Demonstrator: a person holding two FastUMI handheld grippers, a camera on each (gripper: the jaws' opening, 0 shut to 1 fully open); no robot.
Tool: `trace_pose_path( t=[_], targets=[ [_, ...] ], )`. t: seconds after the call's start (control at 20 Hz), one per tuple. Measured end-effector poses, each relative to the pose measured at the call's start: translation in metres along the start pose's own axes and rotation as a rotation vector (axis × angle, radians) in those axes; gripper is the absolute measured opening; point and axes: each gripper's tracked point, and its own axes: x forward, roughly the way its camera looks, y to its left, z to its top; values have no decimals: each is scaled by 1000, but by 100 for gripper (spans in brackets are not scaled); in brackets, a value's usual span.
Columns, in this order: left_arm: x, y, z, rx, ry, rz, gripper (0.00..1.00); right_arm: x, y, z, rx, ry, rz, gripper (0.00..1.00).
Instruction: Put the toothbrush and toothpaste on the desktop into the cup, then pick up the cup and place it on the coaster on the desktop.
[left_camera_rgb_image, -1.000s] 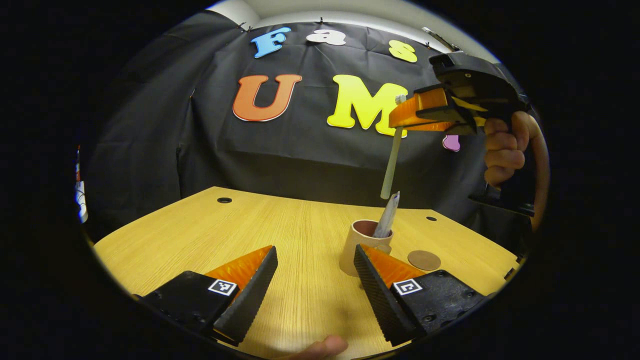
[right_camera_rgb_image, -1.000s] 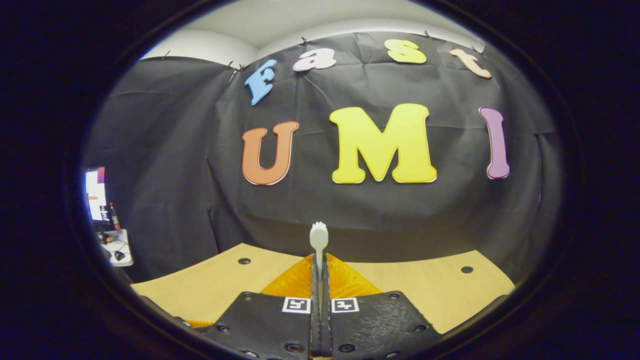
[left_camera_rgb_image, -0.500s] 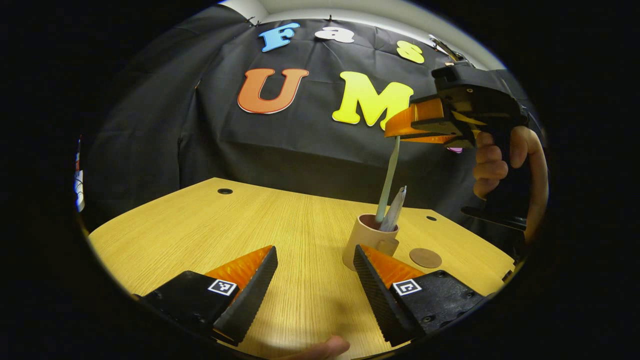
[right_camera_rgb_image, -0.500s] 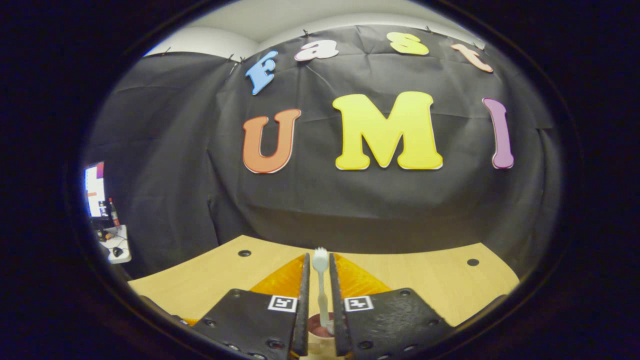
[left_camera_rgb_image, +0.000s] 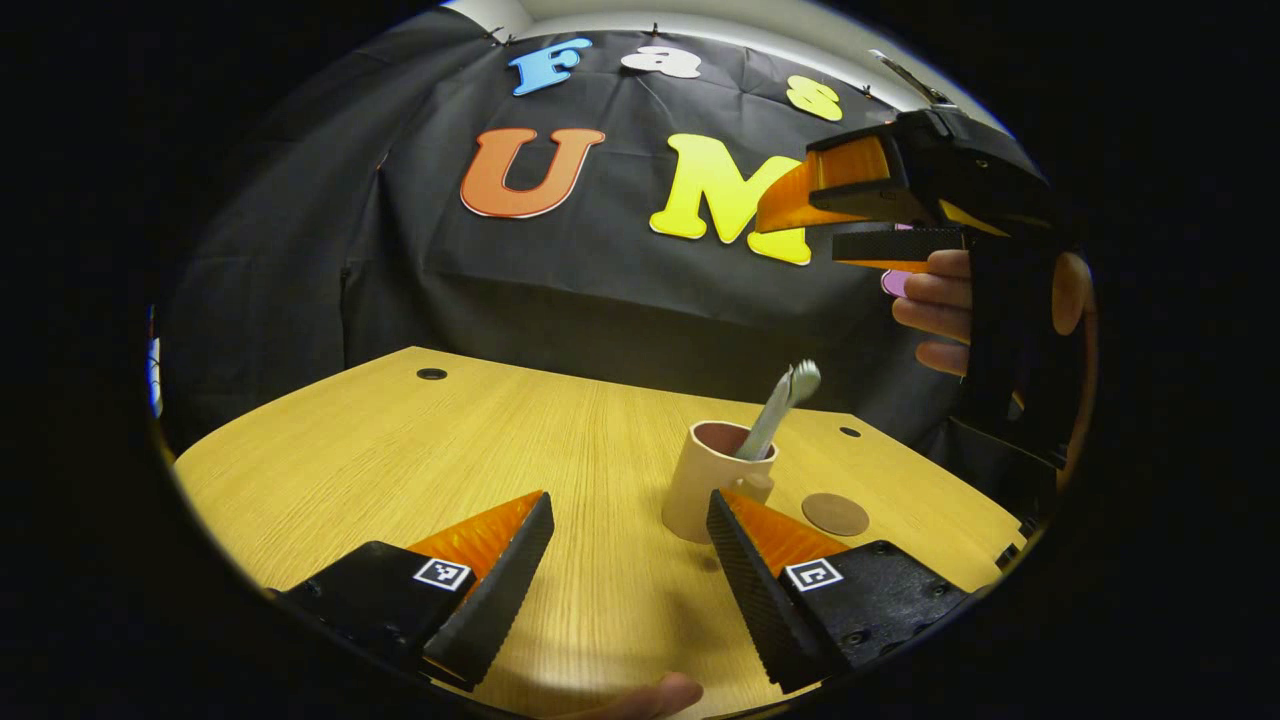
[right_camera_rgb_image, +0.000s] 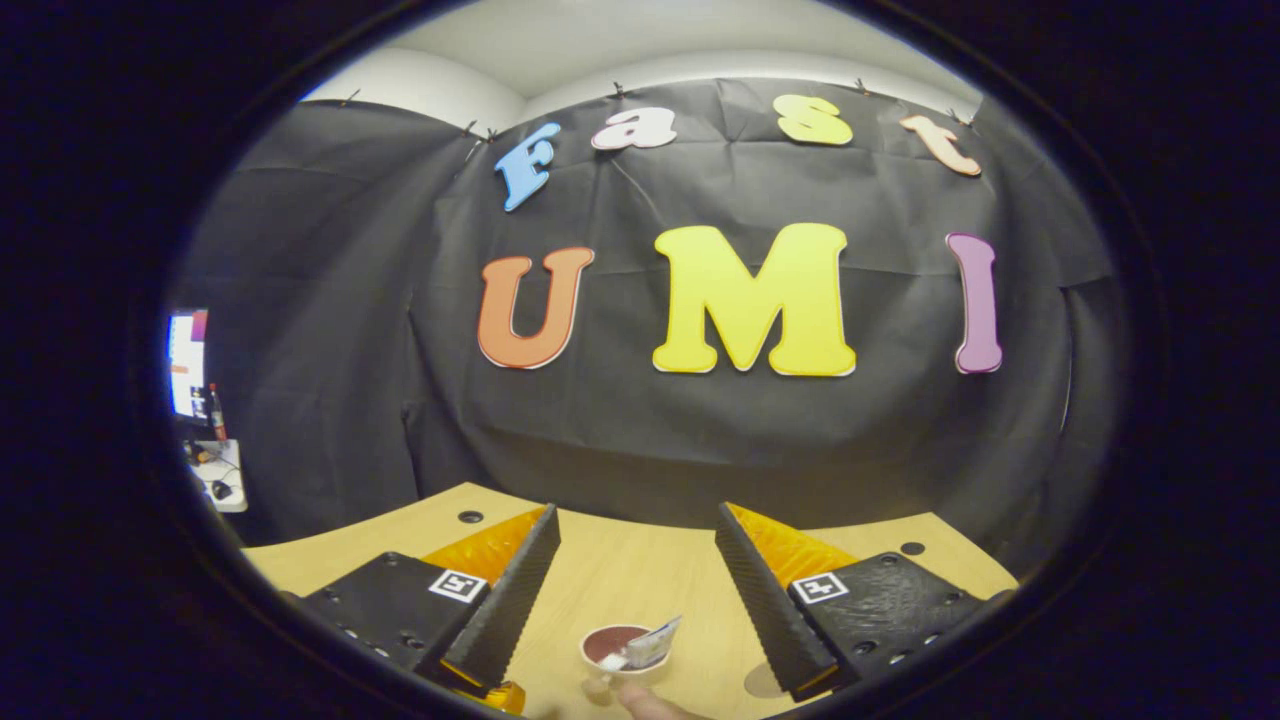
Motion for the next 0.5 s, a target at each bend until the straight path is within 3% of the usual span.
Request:
trace_pose_path(
  t=[0.3,0.5],
  targets=[
    [7,-37,10,50,39,-75,98,-45,-50,8,30,-44,-37,95],
    [19,-57,10,92,132,-94,98,-85,-88,0,4,-79,-88,93]
  ],
)
